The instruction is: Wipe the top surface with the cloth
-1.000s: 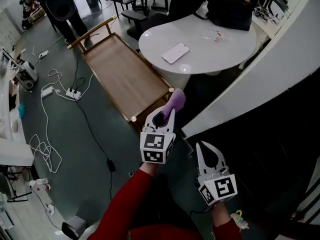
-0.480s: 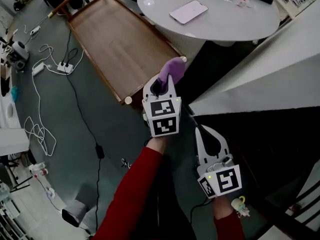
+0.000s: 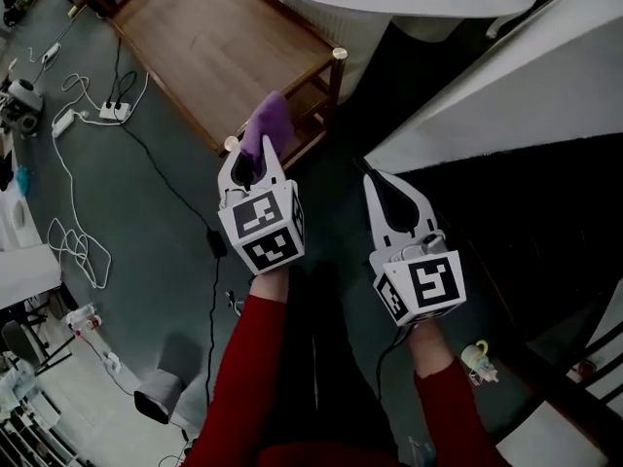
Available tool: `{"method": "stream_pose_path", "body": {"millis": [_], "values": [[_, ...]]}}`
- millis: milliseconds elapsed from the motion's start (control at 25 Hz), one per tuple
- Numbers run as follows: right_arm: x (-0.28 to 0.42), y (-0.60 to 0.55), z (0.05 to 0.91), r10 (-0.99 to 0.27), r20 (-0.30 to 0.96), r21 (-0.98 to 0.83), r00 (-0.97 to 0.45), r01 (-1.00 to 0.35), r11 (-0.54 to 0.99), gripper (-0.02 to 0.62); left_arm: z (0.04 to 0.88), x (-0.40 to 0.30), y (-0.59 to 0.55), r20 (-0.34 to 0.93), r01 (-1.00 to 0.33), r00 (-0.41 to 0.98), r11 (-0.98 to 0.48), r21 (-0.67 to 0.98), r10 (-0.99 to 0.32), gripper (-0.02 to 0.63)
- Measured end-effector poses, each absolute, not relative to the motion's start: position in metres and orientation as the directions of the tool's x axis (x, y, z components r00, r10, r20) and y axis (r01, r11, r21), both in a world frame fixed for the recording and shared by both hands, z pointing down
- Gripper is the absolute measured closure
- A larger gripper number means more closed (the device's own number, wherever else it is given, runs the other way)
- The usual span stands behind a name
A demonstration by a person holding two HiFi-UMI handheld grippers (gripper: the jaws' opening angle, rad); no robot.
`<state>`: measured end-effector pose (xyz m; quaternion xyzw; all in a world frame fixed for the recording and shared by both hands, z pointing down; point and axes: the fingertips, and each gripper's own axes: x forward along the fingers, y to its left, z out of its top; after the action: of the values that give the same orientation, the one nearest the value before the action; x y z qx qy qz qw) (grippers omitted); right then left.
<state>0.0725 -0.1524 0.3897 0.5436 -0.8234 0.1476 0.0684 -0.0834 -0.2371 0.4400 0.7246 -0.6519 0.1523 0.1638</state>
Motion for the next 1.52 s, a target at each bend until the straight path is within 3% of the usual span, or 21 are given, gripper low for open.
{"method": "stream_pose_path", "body": {"millis": [360,640,800,1160,1520], "values": [[0.084,-0.152,0.401,-0.885,0.291,-0.163,-0.364,-0.930,0.329,0.583,0.475,-0.149,-0.158,0.535,-0.998,-0.059,0.070,0.001,-0.843,0.543],[0.099,-0.153,0.421,-0.893,0.298,-0.168,-0.338,-0.939,0.300,0.583,0.492,-0.004,-0.201,0.439,-0.945,0.325,-0.309,0.110,-0.838,0.543],[0.118,-0.145,0.445,-0.898,0.318,-0.186,-0.305,-0.949,0.256,0.583,0.524,0.052,-0.256,0.447,-0.920,0.389,-0.367,0.140,-0.805,0.543],[0.124,-0.143,0.483,-0.889,0.352,-0.229,-0.293,-0.948,0.221,0.583,0.614,-0.003,-0.294,0.591,-0.984,0.177,-0.119,0.135,-0.787,0.543],[0.102,-0.151,0.479,-0.875,0.346,-0.220,-0.338,-0.936,0.275,0.583,0.625,-0.113,-0.197,0.629,-0.990,-0.037,0.117,0.085,-0.777,0.543]]}}
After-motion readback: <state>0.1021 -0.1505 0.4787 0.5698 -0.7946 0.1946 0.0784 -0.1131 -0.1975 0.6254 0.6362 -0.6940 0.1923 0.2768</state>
